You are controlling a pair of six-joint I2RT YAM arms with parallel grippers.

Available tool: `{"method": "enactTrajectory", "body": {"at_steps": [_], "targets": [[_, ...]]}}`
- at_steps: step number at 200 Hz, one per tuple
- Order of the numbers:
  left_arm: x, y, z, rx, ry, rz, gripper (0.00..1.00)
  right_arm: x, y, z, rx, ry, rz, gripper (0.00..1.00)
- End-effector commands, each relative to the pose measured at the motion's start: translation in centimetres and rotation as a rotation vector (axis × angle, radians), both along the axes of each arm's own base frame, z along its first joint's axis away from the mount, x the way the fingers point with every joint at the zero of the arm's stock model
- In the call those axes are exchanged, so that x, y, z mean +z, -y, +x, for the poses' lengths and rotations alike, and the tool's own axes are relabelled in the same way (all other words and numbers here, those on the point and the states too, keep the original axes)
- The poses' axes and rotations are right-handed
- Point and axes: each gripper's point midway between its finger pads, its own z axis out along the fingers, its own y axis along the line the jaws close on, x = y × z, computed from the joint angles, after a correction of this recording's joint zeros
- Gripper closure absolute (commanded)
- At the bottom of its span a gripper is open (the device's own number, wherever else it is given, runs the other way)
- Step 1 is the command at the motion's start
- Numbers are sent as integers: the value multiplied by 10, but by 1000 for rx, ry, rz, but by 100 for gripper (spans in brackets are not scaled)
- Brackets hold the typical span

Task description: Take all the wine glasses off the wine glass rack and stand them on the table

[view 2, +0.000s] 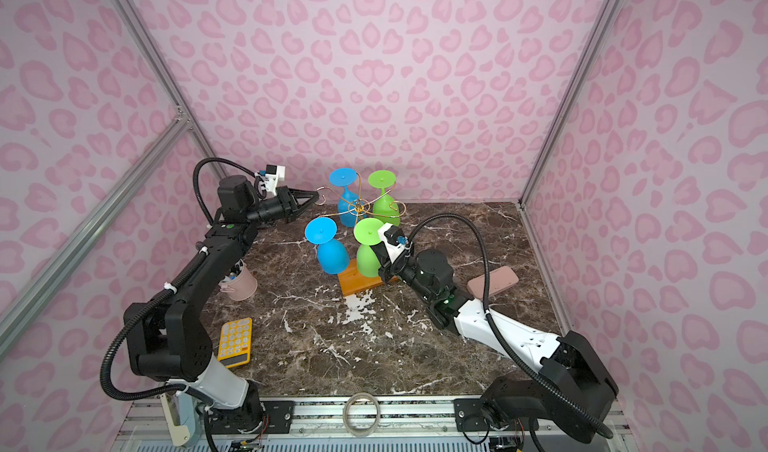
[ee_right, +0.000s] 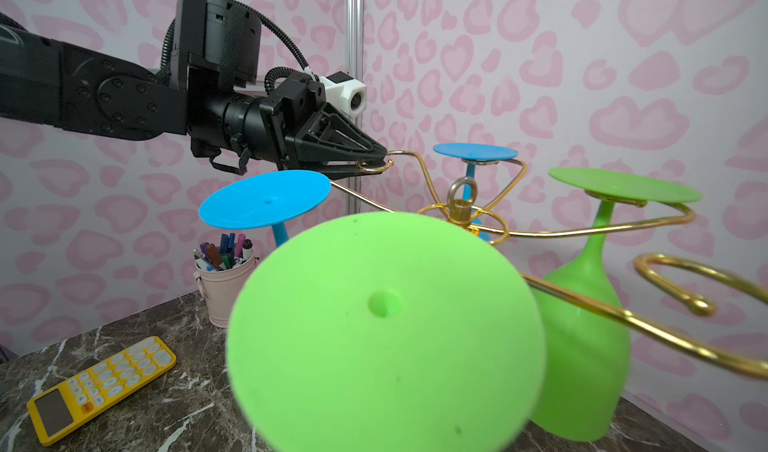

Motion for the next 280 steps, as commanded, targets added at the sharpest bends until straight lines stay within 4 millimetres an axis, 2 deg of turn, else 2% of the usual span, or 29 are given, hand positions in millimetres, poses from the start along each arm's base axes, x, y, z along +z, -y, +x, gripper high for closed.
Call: {"method": "enactTrajectory", "body": {"at_steps": [1, 96, 126, 190, 229, 280], "targets": [[-21, 2, 0, -17, 18, 65, 91, 4, -4, -2, 22, 13, 14, 97], [-22, 3, 1, -17, 13, 60, 91, -5, -18, 3, 57, -14, -21, 100], [-23, 3, 1, -18, 12, 59, 91, -1, -18, -3, 76, 3, -13, 100], [-22, 2, 2, -13, 10, 58, 93, -12, -16, -10, 89, 15, -106, 100], [-24, 1, 3, -7, 3, 57, 94, -20, -22, -15, 123, 19, -173, 100], [-24, 0, 3, -3, 0, 56, 95, -18, -26, -22, 155, 29, -163, 100]]}}
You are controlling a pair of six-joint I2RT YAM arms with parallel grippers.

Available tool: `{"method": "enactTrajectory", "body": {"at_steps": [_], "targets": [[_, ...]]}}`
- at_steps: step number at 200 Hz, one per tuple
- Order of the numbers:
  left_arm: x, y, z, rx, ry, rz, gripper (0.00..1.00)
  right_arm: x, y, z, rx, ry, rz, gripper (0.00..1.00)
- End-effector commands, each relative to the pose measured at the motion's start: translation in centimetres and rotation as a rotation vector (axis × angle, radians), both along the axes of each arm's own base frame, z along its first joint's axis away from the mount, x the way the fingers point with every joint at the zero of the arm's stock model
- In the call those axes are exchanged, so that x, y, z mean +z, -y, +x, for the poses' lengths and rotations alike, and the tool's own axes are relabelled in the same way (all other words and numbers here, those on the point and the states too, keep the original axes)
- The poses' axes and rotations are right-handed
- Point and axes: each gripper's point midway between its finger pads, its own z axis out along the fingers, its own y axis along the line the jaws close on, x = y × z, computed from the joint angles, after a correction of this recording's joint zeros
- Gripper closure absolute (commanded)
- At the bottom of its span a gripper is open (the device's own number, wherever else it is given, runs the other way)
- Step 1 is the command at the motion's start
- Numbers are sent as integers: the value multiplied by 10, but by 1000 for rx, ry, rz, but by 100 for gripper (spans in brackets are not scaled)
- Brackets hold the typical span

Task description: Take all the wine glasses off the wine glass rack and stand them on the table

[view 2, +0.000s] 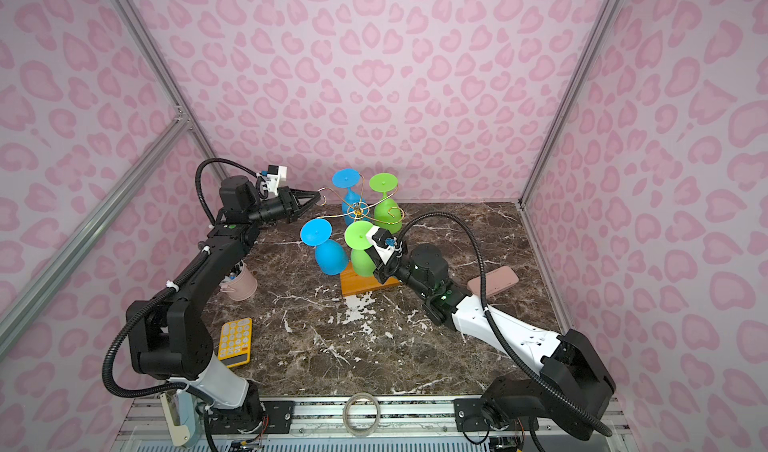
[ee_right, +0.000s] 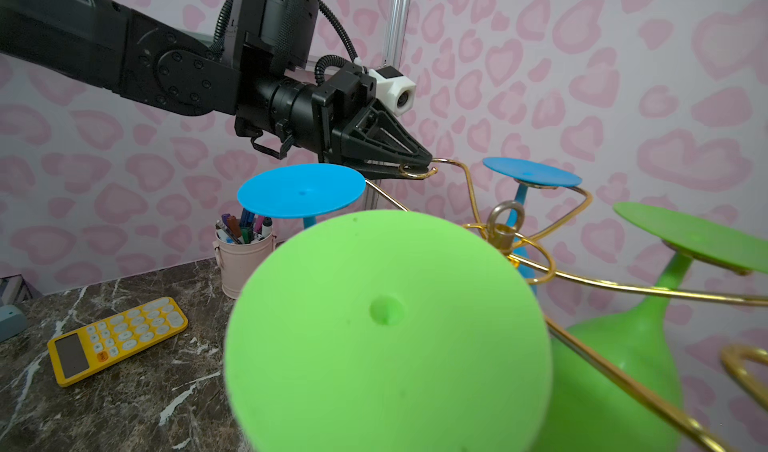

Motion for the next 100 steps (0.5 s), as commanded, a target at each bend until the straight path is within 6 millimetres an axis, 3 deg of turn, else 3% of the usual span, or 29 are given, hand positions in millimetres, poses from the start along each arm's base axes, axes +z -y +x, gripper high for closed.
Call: {"method": "enactTrajectory", "body": {"at_steps": [1, 100], "targets": [[-23, -2, 2, 5, -3, 64, 95, -18, -6, -11, 59, -32, -49, 100], [-18, -1, 1, 4, -3, 52, 97, -41, -5, -7, 41, -79, -132, 100]]}}
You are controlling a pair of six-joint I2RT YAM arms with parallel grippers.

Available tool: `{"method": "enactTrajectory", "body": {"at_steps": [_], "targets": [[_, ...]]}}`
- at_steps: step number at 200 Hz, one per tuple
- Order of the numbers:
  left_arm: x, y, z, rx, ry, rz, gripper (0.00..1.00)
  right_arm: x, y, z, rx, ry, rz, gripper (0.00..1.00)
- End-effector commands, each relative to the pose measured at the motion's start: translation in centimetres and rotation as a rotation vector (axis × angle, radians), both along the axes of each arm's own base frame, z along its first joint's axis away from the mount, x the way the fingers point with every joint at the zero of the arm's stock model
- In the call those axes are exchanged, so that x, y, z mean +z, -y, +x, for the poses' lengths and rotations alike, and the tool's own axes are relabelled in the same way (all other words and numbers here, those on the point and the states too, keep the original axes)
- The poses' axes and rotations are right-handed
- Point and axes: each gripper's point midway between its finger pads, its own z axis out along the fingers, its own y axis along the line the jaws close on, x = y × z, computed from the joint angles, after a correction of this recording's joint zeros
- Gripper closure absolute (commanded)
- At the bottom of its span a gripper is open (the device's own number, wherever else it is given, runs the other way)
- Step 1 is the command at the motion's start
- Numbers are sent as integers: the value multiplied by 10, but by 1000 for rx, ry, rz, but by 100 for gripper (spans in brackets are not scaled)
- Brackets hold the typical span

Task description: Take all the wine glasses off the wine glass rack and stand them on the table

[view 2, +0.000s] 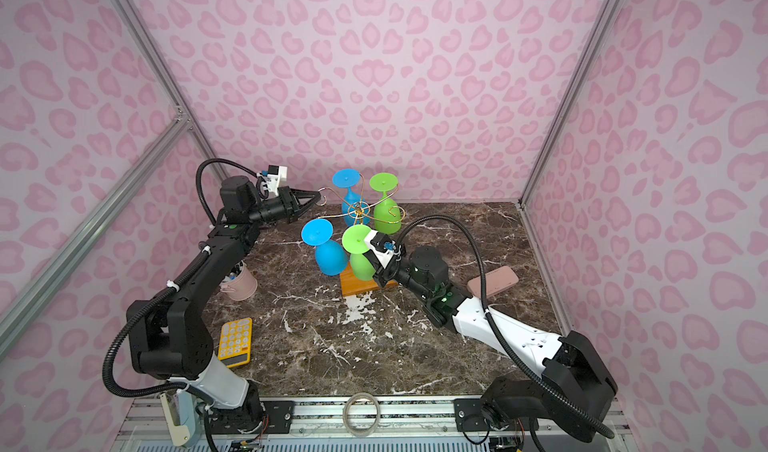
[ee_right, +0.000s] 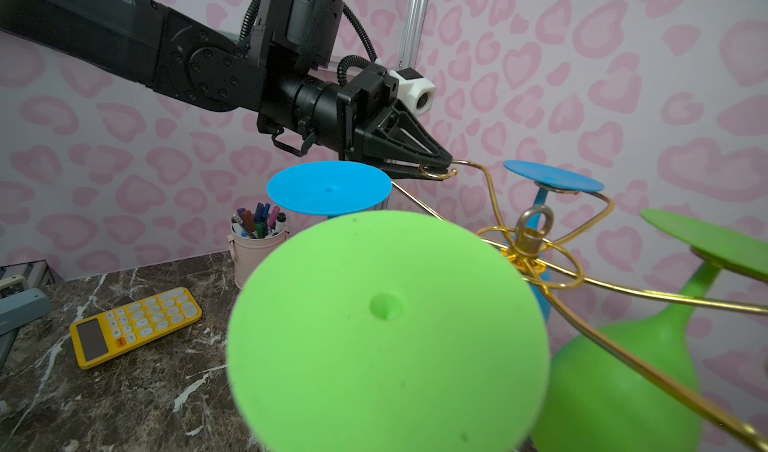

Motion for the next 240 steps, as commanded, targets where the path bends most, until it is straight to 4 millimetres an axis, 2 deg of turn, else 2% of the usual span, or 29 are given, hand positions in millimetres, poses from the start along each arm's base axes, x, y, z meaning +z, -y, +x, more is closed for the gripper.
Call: {"method": "enactTrajectory", "body": {"at_steps": [1, 118, 240], "targets": [[-17, -2, 0, -1, 2, 56, 97, -36, -2, -1, 15, -84, -110, 100], [-20, -1, -1, -9, -4, 53, 97, -34, 0, 27, -104, -114, -46, 100], [-18, -1, -1, -12, -3, 52, 97, -33, 26, 55, -294, -136, 10, 100]]}}
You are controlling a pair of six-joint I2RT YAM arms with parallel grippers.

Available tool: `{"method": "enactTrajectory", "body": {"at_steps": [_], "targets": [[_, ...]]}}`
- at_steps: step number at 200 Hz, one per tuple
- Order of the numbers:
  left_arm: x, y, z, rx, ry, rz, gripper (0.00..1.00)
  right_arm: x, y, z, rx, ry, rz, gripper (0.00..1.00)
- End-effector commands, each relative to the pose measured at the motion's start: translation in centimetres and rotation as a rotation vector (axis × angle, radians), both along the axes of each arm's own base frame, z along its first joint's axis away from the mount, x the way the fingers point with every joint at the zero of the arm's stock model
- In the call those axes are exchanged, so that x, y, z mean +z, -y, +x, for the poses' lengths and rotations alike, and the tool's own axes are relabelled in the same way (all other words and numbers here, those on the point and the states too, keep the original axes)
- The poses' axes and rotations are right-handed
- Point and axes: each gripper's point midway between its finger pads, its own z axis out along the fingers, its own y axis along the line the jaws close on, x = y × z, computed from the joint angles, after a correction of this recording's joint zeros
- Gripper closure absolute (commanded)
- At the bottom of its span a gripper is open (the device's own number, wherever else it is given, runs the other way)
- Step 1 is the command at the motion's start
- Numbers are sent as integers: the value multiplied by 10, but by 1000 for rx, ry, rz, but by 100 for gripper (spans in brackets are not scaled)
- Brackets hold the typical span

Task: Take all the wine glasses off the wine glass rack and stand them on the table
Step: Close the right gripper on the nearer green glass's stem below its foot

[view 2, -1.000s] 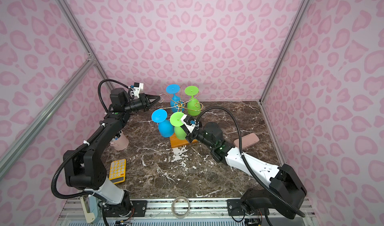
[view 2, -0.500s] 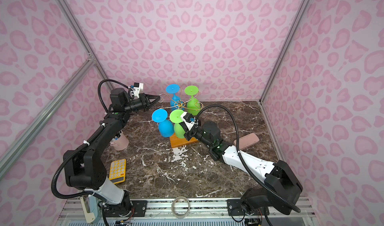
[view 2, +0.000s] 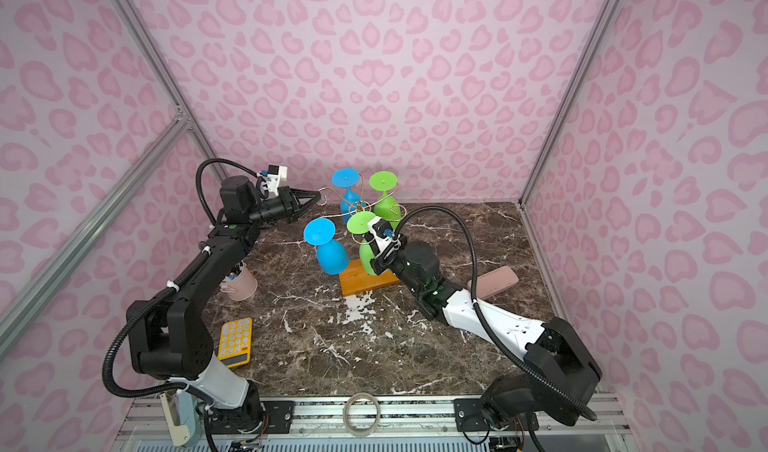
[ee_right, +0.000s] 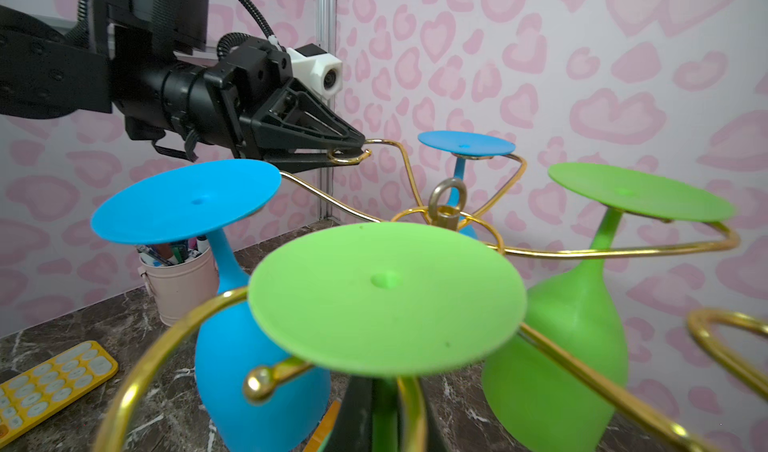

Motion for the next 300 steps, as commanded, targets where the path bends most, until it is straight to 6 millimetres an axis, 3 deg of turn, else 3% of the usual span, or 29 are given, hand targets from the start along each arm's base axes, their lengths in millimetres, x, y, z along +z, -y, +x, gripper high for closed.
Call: {"method": "enactTrajectory", "body": {"at_steps": [1, 43, 106, 168, 191, 202, 259, 300], "targets": [[-19, -1, 0, -10, 0, 55, 97, -27, 9, 6, -49, -79, -46, 100], [-19, -1, 0, -10, 1, 55, 95, -24, 16, 6, -62, -70, -20, 100], [-16, -2, -1, -13, 14, 59, 78, -26, 17, 5, -52, -65, -15, 100], [-11, -3, -4, -13, 32, 64, 40, -22, 20, 2, -54, -49, -8, 100], [-9, -3, -5, -14, 44, 68, 17, -21, 21, 0, -54, -42, -3, 100], [-8, -4, -6, -10, 49, 72, 11, -20, 22, 0, -54, -40, -4, 100], [-13, -6, -3, -7, 39, 73, 2, -18, 16, 1, -35, -35, -8, 100], [0, -5, -7, -17, 107, 76, 2, -16, 15, 1, -26, -30, -6, 100]]}}
